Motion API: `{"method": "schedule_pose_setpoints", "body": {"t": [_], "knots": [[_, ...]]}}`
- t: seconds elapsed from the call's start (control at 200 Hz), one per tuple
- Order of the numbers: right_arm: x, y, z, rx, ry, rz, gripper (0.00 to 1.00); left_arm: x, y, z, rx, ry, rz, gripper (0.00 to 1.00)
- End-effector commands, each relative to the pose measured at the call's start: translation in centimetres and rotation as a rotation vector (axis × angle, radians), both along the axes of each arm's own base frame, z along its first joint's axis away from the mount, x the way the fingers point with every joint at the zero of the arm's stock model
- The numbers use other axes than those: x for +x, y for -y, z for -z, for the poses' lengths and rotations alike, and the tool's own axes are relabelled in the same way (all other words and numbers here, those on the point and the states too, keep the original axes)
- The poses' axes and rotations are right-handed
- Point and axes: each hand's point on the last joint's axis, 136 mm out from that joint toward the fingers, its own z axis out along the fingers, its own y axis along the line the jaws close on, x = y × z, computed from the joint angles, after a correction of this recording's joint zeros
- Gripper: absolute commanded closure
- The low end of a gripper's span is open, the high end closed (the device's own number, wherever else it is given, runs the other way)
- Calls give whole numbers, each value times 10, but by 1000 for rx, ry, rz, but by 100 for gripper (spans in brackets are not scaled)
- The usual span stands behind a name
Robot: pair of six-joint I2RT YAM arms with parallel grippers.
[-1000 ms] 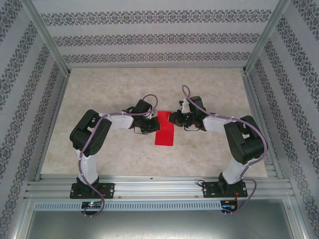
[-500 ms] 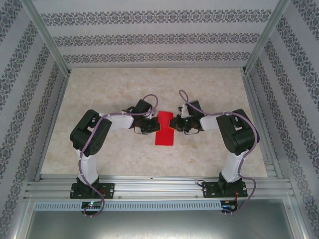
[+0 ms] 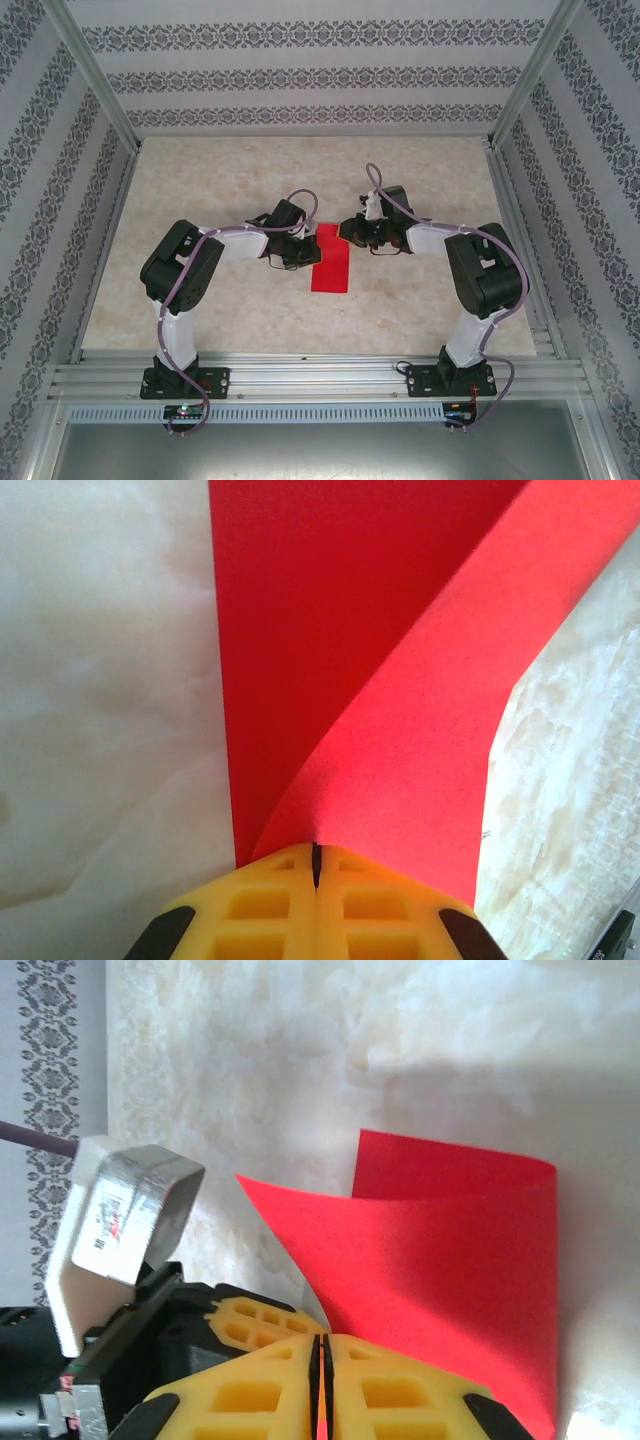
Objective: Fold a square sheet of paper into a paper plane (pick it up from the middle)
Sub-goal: Fold the square sheet of paper in half at the center of the table.
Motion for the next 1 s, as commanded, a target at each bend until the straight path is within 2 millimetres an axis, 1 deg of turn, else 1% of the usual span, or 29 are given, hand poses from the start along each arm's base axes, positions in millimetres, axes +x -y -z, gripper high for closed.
{"method": "schedule_pose_setpoints", "body": {"t": [0.0,0.24,0.31,0.41,0.47,0.515,0.555,0.6,0.704,0.764,0.834,0.994], "knots": [[-1,-2,15,-1,-38,-33,88,-32,-16,34,115,-125,29,100],[3,-1,39,-25,-79,-44,88,-34,-19,34,126,-123,36,100],[1,-1,48,-34,-102,-49,88,-35,-20,34,127,-120,40,100],[-7,7,70,-90,-161,-29,88,-36,-21,34,134,-118,44,100],[-11,8,75,-107,-179,-25,88,-38,-23,35,139,-118,45,100],[-12,8,73,-113,-178,-23,87,-39,-24,35,144,-119,45,100],[-11,7,64,-105,-166,-23,87,-39,-24,35,144,-118,48,100],[-8,3,50,-83,-138,-31,87,-40,-24,35,146,-119,49,100],[8,0,11,-43,-58,-34,87,-40,-25,35,150,-118,53,100],[15,0,-3,-22,-28,-37,87,-41,-25,35,152,-117,57,100],[19,-2,-7,-11,-24,-50,87,-40,-26,35,153,-115,57,100],[22,-2,15,-25,-67,-50,87,-41,-26,34,151,-115,61,100]]}}
